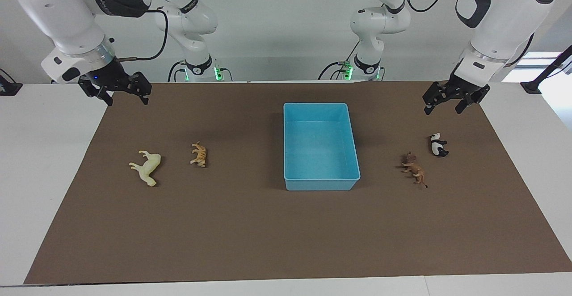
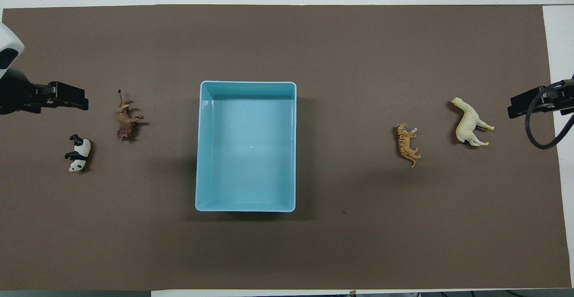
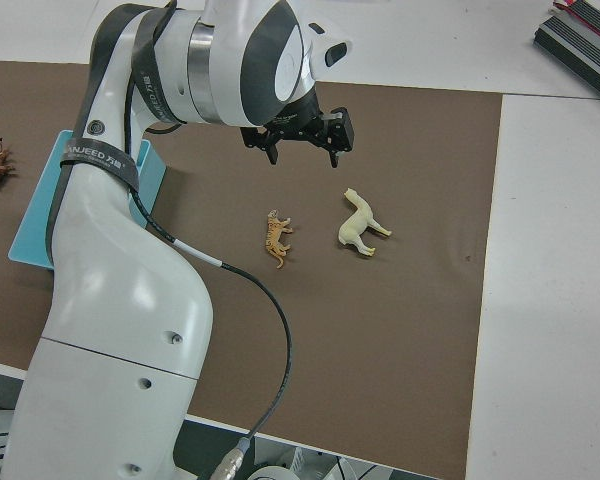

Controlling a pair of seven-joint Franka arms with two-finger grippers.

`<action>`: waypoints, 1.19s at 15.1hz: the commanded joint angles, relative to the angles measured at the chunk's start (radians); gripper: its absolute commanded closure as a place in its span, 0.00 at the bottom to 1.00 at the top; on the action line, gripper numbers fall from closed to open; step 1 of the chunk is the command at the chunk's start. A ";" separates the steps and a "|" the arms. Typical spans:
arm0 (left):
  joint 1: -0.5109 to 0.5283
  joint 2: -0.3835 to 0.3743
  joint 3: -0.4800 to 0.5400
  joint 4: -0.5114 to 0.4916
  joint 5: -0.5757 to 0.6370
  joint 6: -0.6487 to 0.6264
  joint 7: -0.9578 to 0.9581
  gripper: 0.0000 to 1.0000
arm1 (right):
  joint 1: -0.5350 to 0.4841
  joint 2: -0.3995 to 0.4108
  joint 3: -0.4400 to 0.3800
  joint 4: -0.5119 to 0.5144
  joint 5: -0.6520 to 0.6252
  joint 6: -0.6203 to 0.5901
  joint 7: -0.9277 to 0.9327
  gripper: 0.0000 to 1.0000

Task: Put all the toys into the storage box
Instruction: 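Reach the left gripper to the horse while the right gripper reaches the llama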

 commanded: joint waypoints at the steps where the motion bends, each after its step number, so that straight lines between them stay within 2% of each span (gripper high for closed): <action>1: 0.006 -0.085 0.006 -0.162 0.013 0.141 0.001 0.00 | -0.024 -0.009 0.003 -0.021 0.005 0.016 0.019 0.00; 5: 0.034 -0.076 0.006 -0.176 0.015 0.218 0.000 0.00 | -0.044 -0.029 0.003 -0.133 0.003 0.189 0.016 0.00; 7: 0.036 -0.050 0.006 -0.202 0.015 0.256 0.002 0.00 | -0.053 -0.014 0.003 -0.203 0.005 0.266 0.018 0.00; 10: 0.034 0.016 0.004 -0.249 0.015 0.388 -0.080 0.00 | -0.058 0.072 0.003 -0.211 0.006 0.309 0.086 0.00; 13: 0.031 0.085 0.004 -0.268 0.015 0.471 -0.101 0.00 | -0.058 0.142 0.003 -0.211 0.006 0.415 0.111 0.00; 16: 0.025 0.157 0.003 -0.279 0.015 0.567 -0.197 0.00 | -0.055 0.179 0.003 -0.225 0.006 0.426 0.149 0.00; 18: 0.031 0.162 0.003 -0.340 0.013 0.655 -0.210 0.00 | -0.060 0.181 0.003 -0.265 0.006 0.461 0.183 0.00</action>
